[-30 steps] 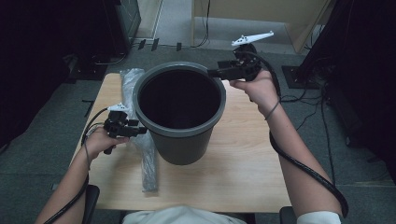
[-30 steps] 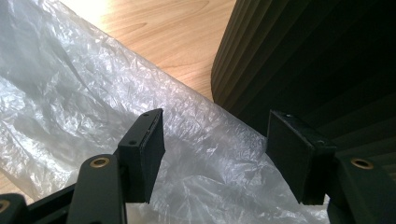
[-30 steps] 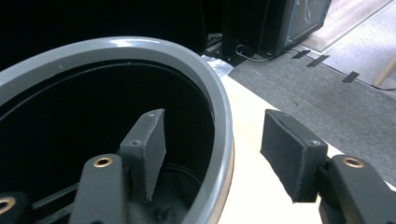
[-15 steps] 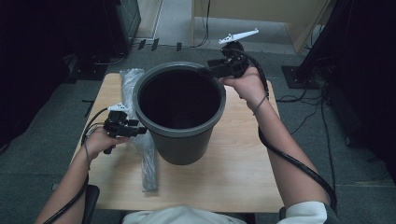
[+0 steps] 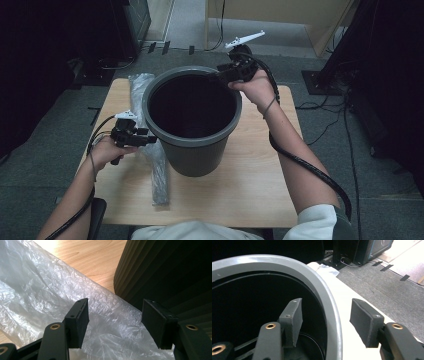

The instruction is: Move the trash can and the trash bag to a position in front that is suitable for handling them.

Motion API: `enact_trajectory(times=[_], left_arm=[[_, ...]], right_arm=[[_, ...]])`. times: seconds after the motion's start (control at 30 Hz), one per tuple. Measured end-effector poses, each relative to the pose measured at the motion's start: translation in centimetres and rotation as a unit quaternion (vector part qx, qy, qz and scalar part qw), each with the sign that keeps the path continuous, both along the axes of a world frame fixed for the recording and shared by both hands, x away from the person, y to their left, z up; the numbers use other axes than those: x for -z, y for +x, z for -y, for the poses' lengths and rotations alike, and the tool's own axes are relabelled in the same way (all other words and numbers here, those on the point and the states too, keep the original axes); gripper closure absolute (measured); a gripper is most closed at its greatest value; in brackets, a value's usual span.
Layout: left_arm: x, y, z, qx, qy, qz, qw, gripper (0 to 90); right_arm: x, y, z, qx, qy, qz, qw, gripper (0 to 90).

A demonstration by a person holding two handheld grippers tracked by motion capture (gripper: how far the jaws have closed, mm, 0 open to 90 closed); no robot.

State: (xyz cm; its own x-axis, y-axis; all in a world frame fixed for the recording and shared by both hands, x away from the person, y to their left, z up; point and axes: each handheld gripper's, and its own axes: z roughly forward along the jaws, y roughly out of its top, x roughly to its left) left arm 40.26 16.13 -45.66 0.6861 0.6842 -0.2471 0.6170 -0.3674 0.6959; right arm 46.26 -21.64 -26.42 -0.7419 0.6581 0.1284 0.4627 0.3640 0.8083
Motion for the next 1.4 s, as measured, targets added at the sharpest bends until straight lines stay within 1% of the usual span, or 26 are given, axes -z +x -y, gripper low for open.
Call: enact_trajectory(times=[0.07, 0.23, 0.3, 0.33, 0.37, 0.4, 0.43, 0.47, 0.5, 0.57, 0.6, 0.63, 0.7, 0.8, 0.83, 0.87, 0.9, 0.97, 1.03, 1.07, 1.1, 1.17, 1.23, 1.27, 1.4], left_arm=[[0.0, 0.0, 0.0, -0.001, 0.0, -0.001, 1.0, 38.4], [0.0, 0.0, 0.0, -0.001, -0.001, 0.002, 1.0, 38.3], [0.0, 0.0, 0.0, -0.002, -0.001, 0.002, 1.0, 38.3], [0.1, 0.0, 0.1, -0.001, -0.002, 0.003, 1.0, 38.3], [0.1, 0.0, 0.1, -0.001, -0.002, 0.003, 1.0, 38.3], [0.1, 0.0, 0.1, 0.0, -0.001, 0.003, 1.0, 38.3], [0.1, 0.0, 0.1, 0.0, -0.001, 0.003, 1.0, 38.4], [0.1, 0.0, 0.1, 0.0, -0.001, 0.004, 1.0, 38.3], [0.1, 0.0, 0.1, 0.0, -0.002, 0.004, 1.0, 38.3], [0.1, 0.0, 0.1, -0.001, -0.002, 0.004, 1.0, 38.4], [0.1, 0.0, 0.1, -0.001, -0.001, 0.004, 1.0, 38.4], [0.0, 0.0, 0.0, -0.002, -0.003, 0.005, 1.0, 38.4], [0.0, 0.0, 0.0, -0.003, -0.003, 0.004, 1.0, 38.5], [0.0, 0.0, 0.0, -0.003, -0.004, 0.004, 1.0, 38.5], [0.0, 0.0, 0.0, -0.004, -0.004, 0.003, 1.0, 38.5], [0.0, 0.0, 0.0, -0.004, -0.004, 0.003, 1.0, 38.6], [0.0, 0.0, 0.0, -0.004, -0.004, 0.003, 1.0, 38.6], [0.0, 0.0, 0.0, -0.003, -0.004, 0.004, 1.0, 38.6], [0.0, 0.0, 0.1, -0.003, -0.004, 0.005, 1.0, 38.7], [0.0, 0.0, 0.1, -0.003, -0.004, 0.005, 1.0, 38.7], [0.0, 0.0, 0.1, -0.003, -0.004, 0.004, 1.0, 38.7], [0.0, 0.0, 0.0, -0.004, -0.005, 0.004, 1.0, 38.8], [0.0, 0.0, -0.1, -0.006, -0.005, 0.004, 1.0, 38.8], [0.0, 0.0, -0.1, -0.007, -0.006, 0.004, 1.0, 38.9], [0.0, 0.0, -0.1, -0.007, -0.006, 0.003, 1.0, 39.0]], right_arm=[[0.3, 0.2, 0.0, 0.001, 0.002, -0.008, 1.0, 46.9], [0.9, 0.6, -0.2, 0.003, 0.001, -0.016, 0.9999, 52.9], [1.0, 0.7, -0.3, 0.002, -0.002, -0.015, 0.9999, 53.8], [1.3, 0.7, -0.4, 0.002, -0.004, -0.02, 0.9998, 57.7], [1.4, 0.7, -0.5, 0.001, -0.005, -0.021, 0.9998, 59.4], [1.4, 0.7, -0.6, 0.002, -0.008, -0.021, 0.9997, 62.9], [1.4, 0.7, -0.6, 0.002, -0.008, -0.021, 0.9997, 62.9], [1.3, 0.4, -0.9, 0.005, -0.02, -0.011, 0.9997, 67.1], [1.3, 0.4, -0.9, 0.005, -0.02, -0.011, 0.9997, 67.1], [1.2, 0.3, -1.1, 0.009, -0.035, -0.002, 0.9994, 69.9], [1.2, 0.3, -1.2, 0.014, -0.039, -0.001, 0.9991, 71.1], [1.1, 0.3, -1.2, 0.016, -0.042, -0.004, 0.999, 71.7], [1.0, 0.3, -1.2, 0.016, -0.044, -0.006, 0.9989, 71.8], [0.8, 0.3, -1.2, 0.015, -0.054, -0.001, 0.9984, 72.0], [0.6, 0.2, -1.1, 0.017, -0.048, -0.001, 0.9987, 71.9], [0.4, 0.1, -1.0, 0.016, -0.045, 0.004, 0.9988, 72.2], [0.4, 0.1, -1.0, 0.016, -0.045, 0.004, 0.9988, 72.2], [0.0, 0.0, -0.9, 0.017, -0.038, 0.006, 0.9991, 72.5], [-0.4, 0.0, -0.9, 0.017, -0.048, 0.0, 0.9987, 74.4], [-0.4, 0.0, -0.9, 0.017, -0.048, 0.0, 0.9987, 74.4], [-0.5, 0.0, -0.9, 0.017, -0.048, -0.005, 0.9987, 74.8], [-0.6, 0.2, -0.6, 0.017, -0.037, -0.022, 0.9989, 75.4], [-0.7, 0.3, -0.4, 0.017, -0.033, -0.034, 0.9987, 76.1], [-0.8, 0.4, -0.2, 0.015, -0.031, -0.045, 0.9984, 76.4], [-0.9, 0.3, -0.1, 0.015, -0.033, -0.051, 0.9981, 76.6]])
